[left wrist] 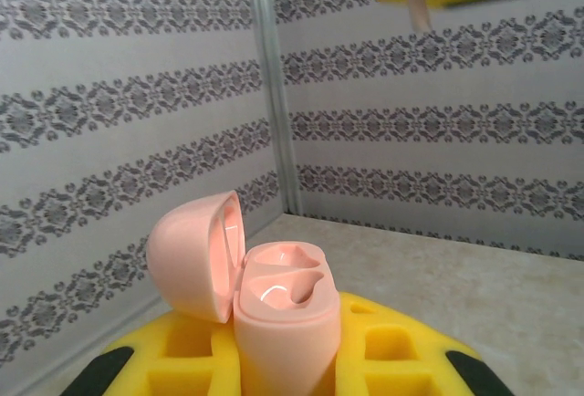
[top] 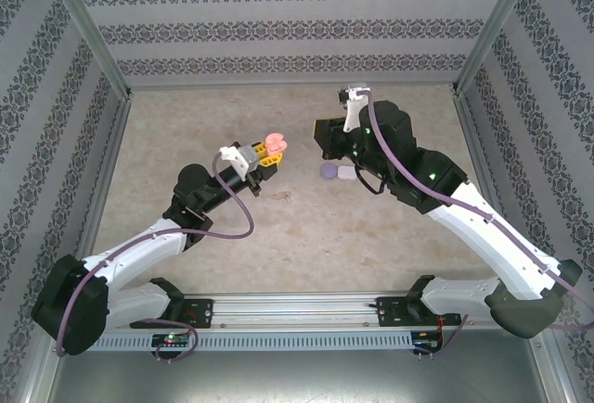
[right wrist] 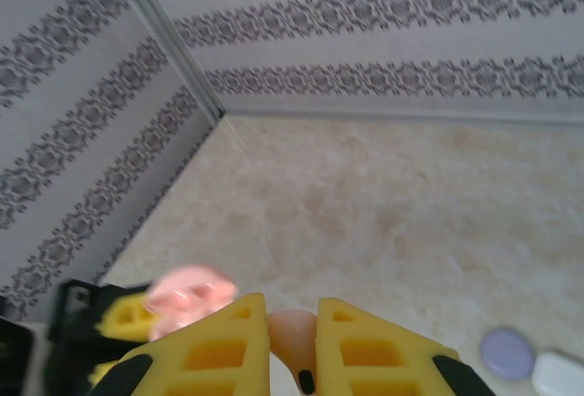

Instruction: Insert the wireless bluetooth earbuds into the charging case

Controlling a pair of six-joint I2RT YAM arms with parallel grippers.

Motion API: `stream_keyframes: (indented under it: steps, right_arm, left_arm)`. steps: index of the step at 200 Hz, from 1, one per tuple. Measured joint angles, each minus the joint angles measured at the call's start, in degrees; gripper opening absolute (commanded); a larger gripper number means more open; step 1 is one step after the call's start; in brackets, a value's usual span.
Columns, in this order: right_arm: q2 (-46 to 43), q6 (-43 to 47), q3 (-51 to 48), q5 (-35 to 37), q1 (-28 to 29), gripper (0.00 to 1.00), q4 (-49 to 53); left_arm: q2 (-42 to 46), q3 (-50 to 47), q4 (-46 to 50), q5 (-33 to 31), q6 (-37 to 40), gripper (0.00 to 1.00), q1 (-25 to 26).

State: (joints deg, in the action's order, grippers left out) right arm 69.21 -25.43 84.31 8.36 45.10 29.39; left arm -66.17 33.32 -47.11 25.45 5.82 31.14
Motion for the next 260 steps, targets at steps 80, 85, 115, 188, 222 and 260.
stream_keyframes:
  steps: [80,85,115,188,222,260]
  right_arm:
    - [1.73,3.87,-3.93,-4.22,1.66,0.16,-10.49]
    - [1.7,4.02,-4.55,-4.44,1.66,0.16,-11.15]
    - [1.6,4.44,-8.31,-5.22,1.66,0.16,-14.64]
    - [1.25,4.37,-11.06,-6.6,1.66,0.16,-19.32]
    - [1.25,4.37,-11.69,-6.95,1.66,0.16,-20.06]
    - [1.51,4.2,-11.76,-6.99,1.66,0.16,-20.5]
  left_arm:
    - [-7.63,5.57,-2.14,4.44,1.46,0.0,0.0]
    - [-8.02,5.86,-2.54,4.57,1.44,0.0,0.0]
    - [-9.57,6.45,-4.76,4.66,0.68,0.0,0.0]
    - [-9.7,6.47,-6.08,5.66,-0.59,0.0,0.0]
    - [-9.68,6.47,-6.08,5.84,-0.96,0.0,0.0]
    - [-9.51,6.47,-6.08,5.88,-1.51,0.0,0.0]
